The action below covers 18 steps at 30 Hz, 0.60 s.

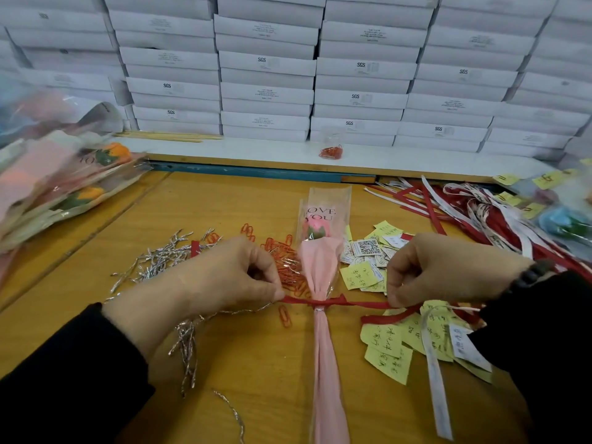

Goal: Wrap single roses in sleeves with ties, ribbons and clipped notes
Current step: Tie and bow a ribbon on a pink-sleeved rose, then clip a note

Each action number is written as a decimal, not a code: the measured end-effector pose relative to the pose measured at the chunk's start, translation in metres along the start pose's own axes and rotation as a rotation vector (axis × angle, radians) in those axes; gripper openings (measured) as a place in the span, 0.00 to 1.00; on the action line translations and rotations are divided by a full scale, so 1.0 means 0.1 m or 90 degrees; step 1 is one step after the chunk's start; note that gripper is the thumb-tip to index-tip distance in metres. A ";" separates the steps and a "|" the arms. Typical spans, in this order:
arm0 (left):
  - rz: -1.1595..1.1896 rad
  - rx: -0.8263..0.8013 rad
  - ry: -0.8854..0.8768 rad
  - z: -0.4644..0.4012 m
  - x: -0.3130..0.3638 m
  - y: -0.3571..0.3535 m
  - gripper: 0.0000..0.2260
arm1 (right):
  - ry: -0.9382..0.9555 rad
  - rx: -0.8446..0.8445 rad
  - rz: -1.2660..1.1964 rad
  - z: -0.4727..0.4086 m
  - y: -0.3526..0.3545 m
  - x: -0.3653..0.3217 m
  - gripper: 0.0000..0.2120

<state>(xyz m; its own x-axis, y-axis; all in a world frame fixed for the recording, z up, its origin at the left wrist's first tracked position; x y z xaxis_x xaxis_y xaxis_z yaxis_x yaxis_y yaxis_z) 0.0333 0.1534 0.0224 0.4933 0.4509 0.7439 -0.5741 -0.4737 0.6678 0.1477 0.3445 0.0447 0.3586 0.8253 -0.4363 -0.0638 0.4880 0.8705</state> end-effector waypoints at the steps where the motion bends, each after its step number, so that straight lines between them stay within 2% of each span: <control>1: -0.015 -0.017 0.000 0.00 -0.01 0.02 0.07 | -0.003 -0.003 0.013 0.00 0.00 0.01 0.05; 6: -0.089 -0.062 0.022 0.02 -0.09 0.12 0.07 | -0.010 -0.026 0.092 0.00 -0.03 0.02 0.02; 12: -0.245 -0.051 0.046 0.02 -0.12 0.15 0.06 | -0.013 -0.013 0.164 0.00 -0.05 0.00 0.04; 14: -0.252 -0.033 0.053 0.03 -0.10 0.17 0.04 | -0.015 0.016 0.170 0.01 -0.03 -0.01 0.01; 15: -0.249 -0.021 0.061 0.03 -0.08 0.18 0.03 | -0.013 0.042 0.168 0.01 -0.01 -0.03 0.04; 18: -0.274 0.013 0.070 0.04 -0.04 0.21 0.08 | 0.028 0.126 0.153 0.03 0.06 -0.14 0.05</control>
<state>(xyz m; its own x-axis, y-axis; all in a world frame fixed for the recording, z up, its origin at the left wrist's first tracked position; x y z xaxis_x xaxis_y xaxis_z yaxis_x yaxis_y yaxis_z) 0.0220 0.1384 0.0337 0.6122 0.6872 0.3910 -0.3174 -0.2393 0.9176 0.1456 0.3353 0.0569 0.3139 0.9239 -0.2188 0.0426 0.2165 0.9754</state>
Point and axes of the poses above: each hand's wrist, its own z-axis away from the middle knuckle, its own y-axis out of the back of the hand, x = y × z, the point moved 4 cm from there along -z, towards the middle knuckle, and after that the axes turned 7 degrees about x, right-handed, at the moved point
